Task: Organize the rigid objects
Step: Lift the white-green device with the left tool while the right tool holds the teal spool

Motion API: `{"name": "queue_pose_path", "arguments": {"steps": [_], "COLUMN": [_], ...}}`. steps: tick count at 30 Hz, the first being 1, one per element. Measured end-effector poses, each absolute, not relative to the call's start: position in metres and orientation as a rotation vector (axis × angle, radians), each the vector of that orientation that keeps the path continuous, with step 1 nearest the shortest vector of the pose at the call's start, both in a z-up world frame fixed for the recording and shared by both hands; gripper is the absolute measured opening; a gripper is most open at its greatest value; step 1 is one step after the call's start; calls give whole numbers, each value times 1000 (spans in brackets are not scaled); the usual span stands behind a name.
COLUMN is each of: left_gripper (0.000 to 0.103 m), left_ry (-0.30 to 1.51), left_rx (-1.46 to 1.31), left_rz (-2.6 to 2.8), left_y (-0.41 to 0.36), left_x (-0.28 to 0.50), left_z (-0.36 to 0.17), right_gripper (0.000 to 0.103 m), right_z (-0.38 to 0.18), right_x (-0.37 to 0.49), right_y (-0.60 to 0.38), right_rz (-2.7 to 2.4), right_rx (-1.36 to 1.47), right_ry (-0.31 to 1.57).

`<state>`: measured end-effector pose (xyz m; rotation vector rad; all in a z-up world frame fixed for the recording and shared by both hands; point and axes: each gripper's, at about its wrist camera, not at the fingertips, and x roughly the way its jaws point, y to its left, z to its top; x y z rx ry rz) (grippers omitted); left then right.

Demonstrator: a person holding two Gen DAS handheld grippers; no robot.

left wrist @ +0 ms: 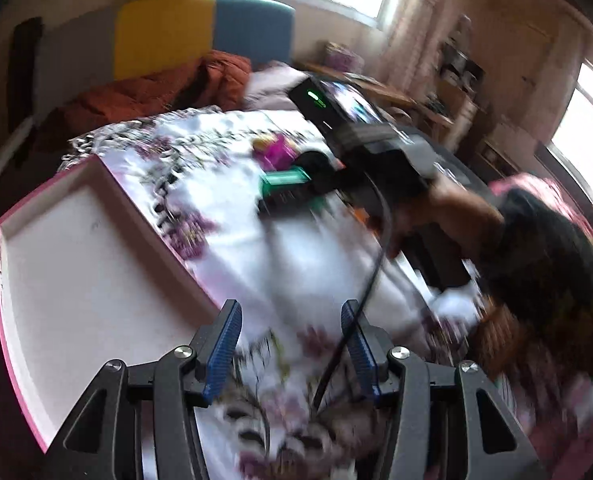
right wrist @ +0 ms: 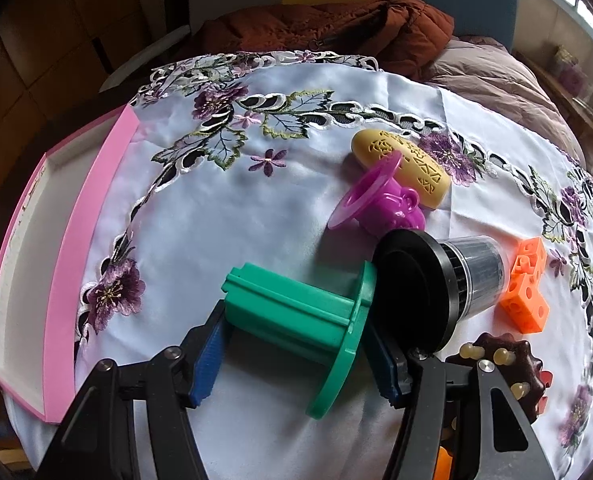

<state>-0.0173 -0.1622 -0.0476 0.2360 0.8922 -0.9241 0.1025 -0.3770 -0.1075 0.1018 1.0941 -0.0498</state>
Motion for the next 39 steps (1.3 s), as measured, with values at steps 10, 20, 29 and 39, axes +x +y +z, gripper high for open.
{"name": "queue_pose_path", "arguments": {"steps": [10, 20, 29, 39], "left_gripper": [50, 48, 45, 43], "left_ry": [1056, 1293, 1465, 1298], "left_rx": [347, 560, 724, 608], "left_rz": [-1047, -1284, -1307, -1255], "left_y": [-117, -160, -188, -168], "left_x": [-55, -80, -95, -95], "left_z": [-71, -123, -167, -136], "right_gripper": [63, 63, 63, 63], "right_z": [-108, -107, -106, -107], "right_x": [101, 99, 104, 104], "right_y": [-384, -387, -386, -380], "right_rz": [-82, -112, -114, -95], "right_rx": [113, 116, 116, 86], "right_ry": [1082, 1082, 1094, 1091]}}
